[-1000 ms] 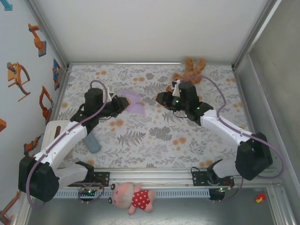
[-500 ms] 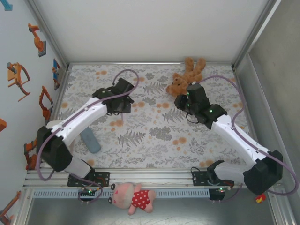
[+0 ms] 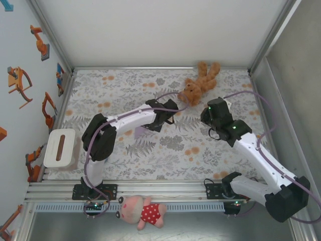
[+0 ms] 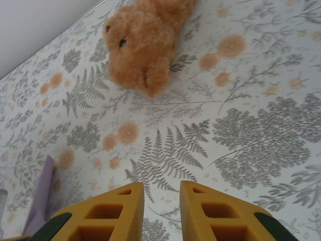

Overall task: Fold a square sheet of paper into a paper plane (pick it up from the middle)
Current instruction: Turn over the paper at the center of the table, then move the paper to the center of the table.

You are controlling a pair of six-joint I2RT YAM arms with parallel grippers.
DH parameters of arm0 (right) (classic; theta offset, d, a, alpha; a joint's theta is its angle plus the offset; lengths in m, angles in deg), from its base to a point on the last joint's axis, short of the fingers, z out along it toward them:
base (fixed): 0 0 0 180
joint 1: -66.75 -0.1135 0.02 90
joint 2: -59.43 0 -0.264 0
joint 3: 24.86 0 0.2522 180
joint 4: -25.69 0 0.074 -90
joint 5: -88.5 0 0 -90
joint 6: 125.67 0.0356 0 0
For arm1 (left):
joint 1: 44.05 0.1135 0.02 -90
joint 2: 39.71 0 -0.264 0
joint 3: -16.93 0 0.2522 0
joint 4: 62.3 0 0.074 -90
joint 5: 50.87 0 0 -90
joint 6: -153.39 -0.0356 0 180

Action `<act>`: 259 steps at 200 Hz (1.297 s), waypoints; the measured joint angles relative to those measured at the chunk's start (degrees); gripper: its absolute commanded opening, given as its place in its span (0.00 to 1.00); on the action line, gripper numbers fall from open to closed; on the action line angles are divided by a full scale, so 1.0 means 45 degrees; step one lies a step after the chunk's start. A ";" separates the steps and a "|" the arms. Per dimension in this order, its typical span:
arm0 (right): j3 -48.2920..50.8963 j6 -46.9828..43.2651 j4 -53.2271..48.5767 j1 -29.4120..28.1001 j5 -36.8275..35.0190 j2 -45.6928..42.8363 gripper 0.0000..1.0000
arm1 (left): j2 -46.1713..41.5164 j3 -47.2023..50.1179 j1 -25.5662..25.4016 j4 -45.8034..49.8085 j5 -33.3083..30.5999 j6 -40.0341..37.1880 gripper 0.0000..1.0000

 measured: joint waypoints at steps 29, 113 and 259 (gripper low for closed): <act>0.0087 0.0165 -0.0452 0.0175 -0.0379 -0.0432 0.25 | -0.0277 0.0840 0.0117 -0.1428 0.2147 0.0282 0.49; -0.0301 -0.0627 0.0709 -0.0189 0.2108 0.3079 0.45 | -0.5367 0.5382 0.3045 -0.5600 0.6965 0.1836 0.92; -0.6183 -0.0554 0.3847 -0.4046 0.6139 1.2842 0.16 | -1.0287 1.0146 0.7519 -0.5989 0.8524 0.3079 0.96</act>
